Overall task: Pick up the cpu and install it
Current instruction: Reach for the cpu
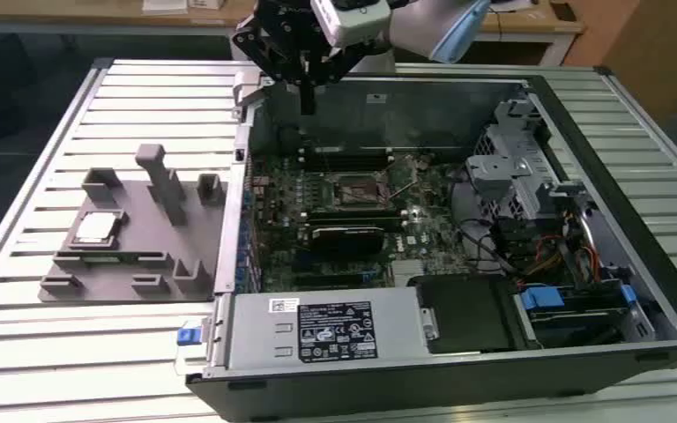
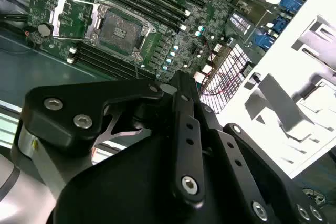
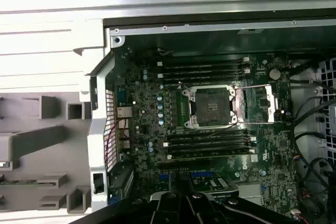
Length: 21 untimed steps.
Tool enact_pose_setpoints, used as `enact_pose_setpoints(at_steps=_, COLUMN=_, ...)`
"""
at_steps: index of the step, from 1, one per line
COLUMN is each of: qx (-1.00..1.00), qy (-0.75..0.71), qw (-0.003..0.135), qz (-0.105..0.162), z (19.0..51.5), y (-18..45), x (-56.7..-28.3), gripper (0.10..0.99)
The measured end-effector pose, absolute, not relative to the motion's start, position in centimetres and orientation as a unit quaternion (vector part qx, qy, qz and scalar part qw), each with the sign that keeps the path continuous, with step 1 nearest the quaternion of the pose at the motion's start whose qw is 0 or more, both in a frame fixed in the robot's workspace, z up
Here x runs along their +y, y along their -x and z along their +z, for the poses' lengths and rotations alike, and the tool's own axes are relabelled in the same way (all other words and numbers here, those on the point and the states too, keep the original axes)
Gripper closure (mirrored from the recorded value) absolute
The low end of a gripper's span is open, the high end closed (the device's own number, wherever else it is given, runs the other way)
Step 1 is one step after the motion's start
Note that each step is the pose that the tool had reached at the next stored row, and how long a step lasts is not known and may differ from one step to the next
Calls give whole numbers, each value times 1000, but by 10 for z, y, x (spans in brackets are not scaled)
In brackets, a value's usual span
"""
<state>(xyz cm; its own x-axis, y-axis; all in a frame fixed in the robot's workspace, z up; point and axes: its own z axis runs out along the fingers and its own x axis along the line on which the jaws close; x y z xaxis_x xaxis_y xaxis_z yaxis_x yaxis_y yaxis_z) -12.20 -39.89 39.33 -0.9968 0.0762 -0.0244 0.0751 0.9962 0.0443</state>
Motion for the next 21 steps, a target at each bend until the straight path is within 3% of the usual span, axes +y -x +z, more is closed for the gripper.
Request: enact_pose_setpoints(at_steps=21, qx=999, qy=-38, qw=13, qz=22, z=393, y=127, x=-399, gripper=980)
